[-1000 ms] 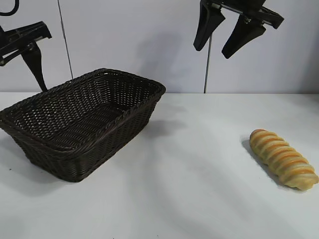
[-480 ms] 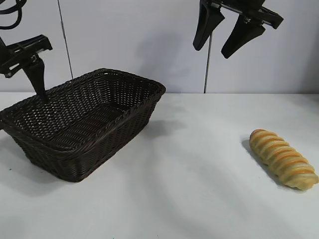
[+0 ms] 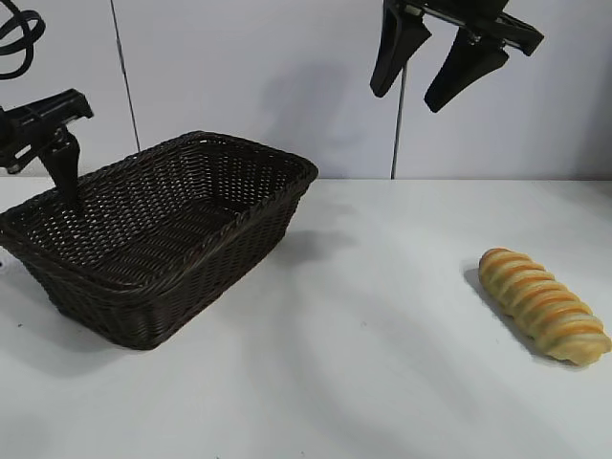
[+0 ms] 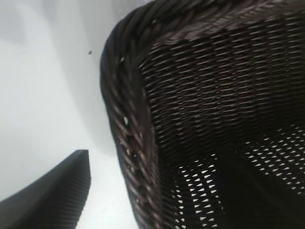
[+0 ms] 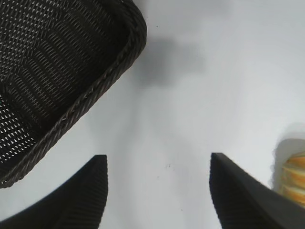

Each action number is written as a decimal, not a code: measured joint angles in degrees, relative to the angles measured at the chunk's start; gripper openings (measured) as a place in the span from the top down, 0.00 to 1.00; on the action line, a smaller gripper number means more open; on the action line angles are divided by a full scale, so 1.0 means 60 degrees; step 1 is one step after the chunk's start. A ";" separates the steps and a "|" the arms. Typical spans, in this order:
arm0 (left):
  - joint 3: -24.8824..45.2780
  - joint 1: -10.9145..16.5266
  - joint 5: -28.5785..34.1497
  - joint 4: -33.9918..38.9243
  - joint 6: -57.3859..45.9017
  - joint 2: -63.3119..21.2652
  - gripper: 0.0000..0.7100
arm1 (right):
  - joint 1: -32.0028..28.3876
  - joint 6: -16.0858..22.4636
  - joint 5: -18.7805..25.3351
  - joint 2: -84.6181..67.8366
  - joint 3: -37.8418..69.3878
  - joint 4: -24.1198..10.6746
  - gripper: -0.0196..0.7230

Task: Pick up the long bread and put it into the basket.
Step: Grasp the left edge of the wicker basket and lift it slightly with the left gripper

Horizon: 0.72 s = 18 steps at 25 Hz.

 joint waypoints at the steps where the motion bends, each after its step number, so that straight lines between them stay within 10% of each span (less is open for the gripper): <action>1: 0.0012 0.0000 -0.0024 0.0000 0.0000 0.0000 0.25 | 0.0000 0.0000 0.0000 0.0000 0.0000 0.0000 0.36; 18: 0.0026 0.0000 -0.0777 -0.0484 -0.0011 0.1882 0.26 | 0.0000 0.0000 0.0000 0.0000 0.0000 0.0000 0.36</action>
